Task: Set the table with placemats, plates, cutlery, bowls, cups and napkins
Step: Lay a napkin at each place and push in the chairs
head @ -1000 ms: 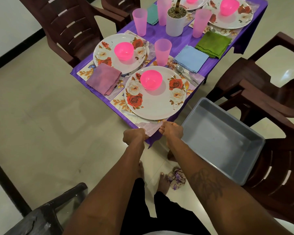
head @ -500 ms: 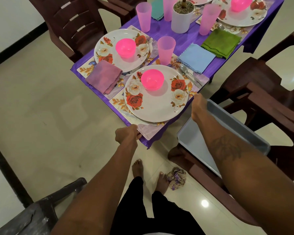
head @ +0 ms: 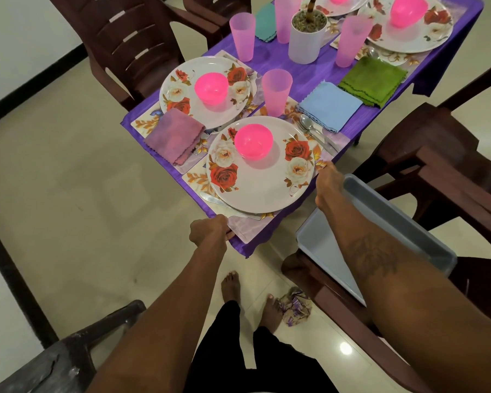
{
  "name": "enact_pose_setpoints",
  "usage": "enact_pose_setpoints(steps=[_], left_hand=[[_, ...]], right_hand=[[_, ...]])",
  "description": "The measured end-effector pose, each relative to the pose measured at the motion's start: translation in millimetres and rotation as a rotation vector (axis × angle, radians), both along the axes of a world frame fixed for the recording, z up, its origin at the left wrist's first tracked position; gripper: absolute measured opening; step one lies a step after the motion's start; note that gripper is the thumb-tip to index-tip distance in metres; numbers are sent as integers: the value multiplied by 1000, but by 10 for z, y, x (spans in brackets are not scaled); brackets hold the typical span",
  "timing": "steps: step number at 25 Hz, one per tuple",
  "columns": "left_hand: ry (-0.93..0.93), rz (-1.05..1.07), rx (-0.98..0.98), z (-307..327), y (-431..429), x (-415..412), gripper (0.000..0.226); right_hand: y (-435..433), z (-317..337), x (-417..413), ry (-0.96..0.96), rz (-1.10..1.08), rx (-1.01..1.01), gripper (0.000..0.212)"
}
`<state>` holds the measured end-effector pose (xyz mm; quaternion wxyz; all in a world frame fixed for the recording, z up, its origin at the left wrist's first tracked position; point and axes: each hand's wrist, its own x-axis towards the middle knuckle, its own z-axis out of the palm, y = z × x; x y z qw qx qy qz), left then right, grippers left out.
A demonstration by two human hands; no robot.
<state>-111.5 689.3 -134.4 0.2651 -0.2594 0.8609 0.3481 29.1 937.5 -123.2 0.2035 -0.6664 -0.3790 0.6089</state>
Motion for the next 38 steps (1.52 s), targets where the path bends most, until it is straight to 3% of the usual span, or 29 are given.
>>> enact_pose_setpoints(steps=[5,9,14,17,22,27,30,34,38], left_hand=[[14,-49,-30,22,11,8,43],[60,-109,-56,28,9,10,47],[150,-231,-130,127,4,29,43],[276,-303,-99,192,-22,-20,26],[430,-411,25,266,3,-75,18],[292,-267,-11,273,140,-258,42],[265,-309,-64,257,164,-343,56],[376,-416,-47,271,134,-380,41],[326,-346,-25,282,71,-382,42]], right_hand=[[56,-77,-28,-2,-40,-53,37],[80,-52,-50,-98,79,8,40],[25,-60,-78,-465,435,277,44],[-157,-64,-92,-442,341,448,39],[-355,-125,-27,-361,268,372,43],[-465,-35,-47,-385,277,391,46],[-548,31,-60,-376,262,398,46],[-640,63,-81,-400,262,390,42],[-711,14,-95,-370,250,394,39]])
